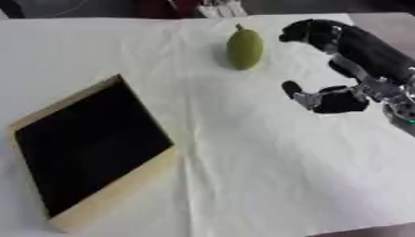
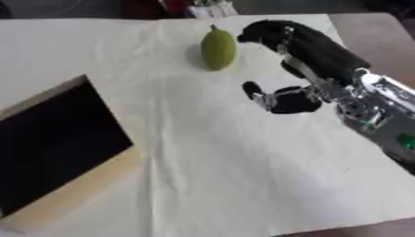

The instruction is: Pick up objects on the table and place them in the box.

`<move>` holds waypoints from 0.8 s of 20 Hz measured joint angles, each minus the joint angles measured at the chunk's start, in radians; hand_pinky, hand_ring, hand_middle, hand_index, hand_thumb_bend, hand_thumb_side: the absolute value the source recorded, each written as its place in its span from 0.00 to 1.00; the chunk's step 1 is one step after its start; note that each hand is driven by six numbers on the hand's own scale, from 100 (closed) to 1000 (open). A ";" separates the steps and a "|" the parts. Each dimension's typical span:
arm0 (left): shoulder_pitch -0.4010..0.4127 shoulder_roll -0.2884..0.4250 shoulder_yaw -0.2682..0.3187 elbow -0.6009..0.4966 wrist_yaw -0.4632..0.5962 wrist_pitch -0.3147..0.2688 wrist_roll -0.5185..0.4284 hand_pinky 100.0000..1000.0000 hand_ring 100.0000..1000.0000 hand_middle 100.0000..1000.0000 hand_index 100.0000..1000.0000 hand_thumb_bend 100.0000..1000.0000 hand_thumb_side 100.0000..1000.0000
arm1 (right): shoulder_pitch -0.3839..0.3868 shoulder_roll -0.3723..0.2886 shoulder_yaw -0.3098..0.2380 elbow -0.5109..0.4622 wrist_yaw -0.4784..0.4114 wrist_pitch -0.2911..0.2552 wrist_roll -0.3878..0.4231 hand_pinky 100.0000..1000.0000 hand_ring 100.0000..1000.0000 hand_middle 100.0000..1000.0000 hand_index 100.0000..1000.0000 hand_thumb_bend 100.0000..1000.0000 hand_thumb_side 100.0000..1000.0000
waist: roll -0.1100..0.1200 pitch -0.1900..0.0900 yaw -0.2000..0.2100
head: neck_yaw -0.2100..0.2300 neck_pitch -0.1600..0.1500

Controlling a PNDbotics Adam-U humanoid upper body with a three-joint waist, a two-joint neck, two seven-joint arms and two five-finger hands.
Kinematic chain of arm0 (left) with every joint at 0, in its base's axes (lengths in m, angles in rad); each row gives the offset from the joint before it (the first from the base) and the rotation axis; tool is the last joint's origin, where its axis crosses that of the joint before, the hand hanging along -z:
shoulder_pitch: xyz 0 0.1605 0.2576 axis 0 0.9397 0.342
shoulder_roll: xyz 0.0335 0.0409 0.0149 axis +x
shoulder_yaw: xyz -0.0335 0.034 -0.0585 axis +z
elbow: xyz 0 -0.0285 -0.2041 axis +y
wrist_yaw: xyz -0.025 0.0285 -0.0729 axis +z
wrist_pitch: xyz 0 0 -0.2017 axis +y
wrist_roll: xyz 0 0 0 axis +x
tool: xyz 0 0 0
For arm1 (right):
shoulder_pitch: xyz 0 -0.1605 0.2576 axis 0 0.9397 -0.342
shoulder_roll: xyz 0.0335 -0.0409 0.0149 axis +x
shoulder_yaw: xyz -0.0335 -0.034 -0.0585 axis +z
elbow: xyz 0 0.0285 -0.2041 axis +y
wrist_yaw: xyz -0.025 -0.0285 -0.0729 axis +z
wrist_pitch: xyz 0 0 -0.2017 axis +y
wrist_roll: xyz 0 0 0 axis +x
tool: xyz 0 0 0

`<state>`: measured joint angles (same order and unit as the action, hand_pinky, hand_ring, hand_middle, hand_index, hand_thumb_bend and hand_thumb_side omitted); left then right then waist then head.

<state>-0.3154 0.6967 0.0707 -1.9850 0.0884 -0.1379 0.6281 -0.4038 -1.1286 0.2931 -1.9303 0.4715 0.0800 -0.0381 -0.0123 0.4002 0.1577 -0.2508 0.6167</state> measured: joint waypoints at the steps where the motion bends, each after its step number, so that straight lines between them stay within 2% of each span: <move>1: -0.001 0.000 0.000 0.000 0.000 0.000 0.000 0.56 0.68 0.71 0.76 1.00 0.84 | -0.013 0.000 0.010 0.007 0.001 0.006 0.015 0.91 0.89 0.84 0.89 0.21 0.06 | 0.000 0.000 0.001 | 0.000 0.003; 5: -0.002 0.000 -0.006 0.000 0.001 0.001 -0.004 0.56 0.68 0.71 0.76 1.00 0.84 | -0.064 0.001 0.029 0.032 0.002 0.015 0.079 0.91 0.89 0.84 0.89 0.21 0.06 | 0.000 -0.001 0.002 | 0.000 0.006; 7: -0.002 0.000 -0.006 0.000 0.003 0.002 -0.006 0.56 0.68 0.70 0.76 1.00 0.84 | -0.082 0.005 0.029 0.040 0.002 0.019 0.111 0.91 0.89 0.84 0.90 0.21 0.02 | 0.000 -0.001 0.005 | -0.001 0.007; 16: -0.003 0.000 -0.012 0.000 0.009 0.005 -0.012 0.56 0.67 0.70 0.75 1.00 0.84 | -0.256 0.087 0.040 0.154 0.005 0.036 0.250 0.91 0.89 0.84 0.91 0.20 0.01 | 0.000 -0.001 0.012 | -0.008 0.019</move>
<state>-0.3184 0.6967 0.0589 -1.9850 0.0971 -0.1327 0.6165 -0.6599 -1.0416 0.3331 -1.7767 0.4760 0.1162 0.2116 -0.0123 0.3993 0.1696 -0.2583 0.6360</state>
